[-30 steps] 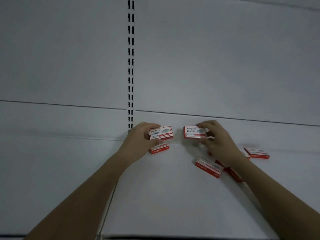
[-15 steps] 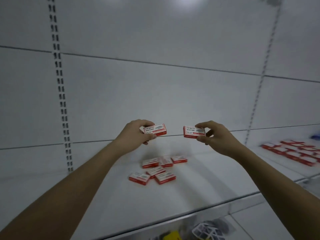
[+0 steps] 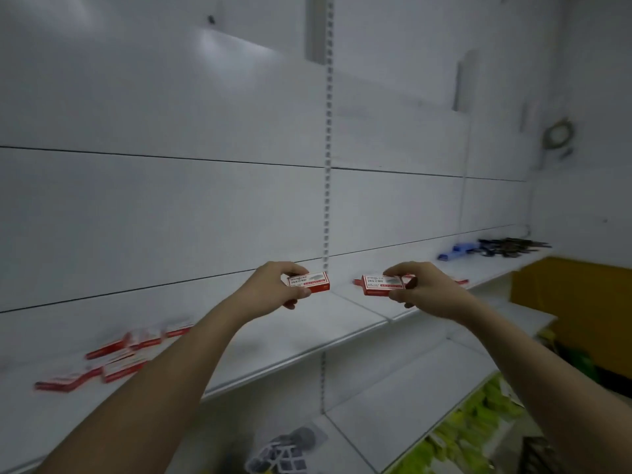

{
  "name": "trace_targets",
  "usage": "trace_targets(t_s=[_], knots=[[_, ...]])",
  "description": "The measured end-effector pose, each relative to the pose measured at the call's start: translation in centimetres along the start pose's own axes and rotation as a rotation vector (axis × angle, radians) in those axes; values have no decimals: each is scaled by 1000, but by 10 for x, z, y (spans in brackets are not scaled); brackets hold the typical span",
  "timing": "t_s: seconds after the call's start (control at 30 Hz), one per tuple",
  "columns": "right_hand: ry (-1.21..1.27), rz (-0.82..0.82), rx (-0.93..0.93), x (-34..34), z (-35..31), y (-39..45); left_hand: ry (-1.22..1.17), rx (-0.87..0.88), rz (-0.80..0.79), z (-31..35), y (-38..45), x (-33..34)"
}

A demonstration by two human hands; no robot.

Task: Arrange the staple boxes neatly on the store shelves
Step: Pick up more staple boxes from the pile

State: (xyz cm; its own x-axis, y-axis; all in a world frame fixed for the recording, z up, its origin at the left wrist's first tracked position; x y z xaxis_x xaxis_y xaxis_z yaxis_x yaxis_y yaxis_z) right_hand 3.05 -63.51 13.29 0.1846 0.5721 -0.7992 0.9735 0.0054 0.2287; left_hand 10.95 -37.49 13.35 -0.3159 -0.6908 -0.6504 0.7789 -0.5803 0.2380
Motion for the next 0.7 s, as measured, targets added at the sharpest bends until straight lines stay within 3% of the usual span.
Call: trace_targets(t_s=[0.33, 0.7], knots=[[6, 58, 139, -75, 152, -41, 2, 61, -144, 67, 100, 153], [-11, 66, 223, -109, 304, 17, -33, 80, -169, 54, 264, 259]])
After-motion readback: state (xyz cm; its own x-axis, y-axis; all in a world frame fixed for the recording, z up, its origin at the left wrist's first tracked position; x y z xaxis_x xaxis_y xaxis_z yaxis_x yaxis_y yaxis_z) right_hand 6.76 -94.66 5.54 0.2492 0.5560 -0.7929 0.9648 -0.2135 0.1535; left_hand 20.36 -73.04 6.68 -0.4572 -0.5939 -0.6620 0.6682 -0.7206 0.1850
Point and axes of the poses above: each hand's wrist, its own y-axis towards the middle knuckle, its own x-axis out of the palm, z = x × y, the point moved 6 cm from there along y, towards the middle knuckle, and after that the axes turned 9 degrees about -z, right-handed, at the moved point
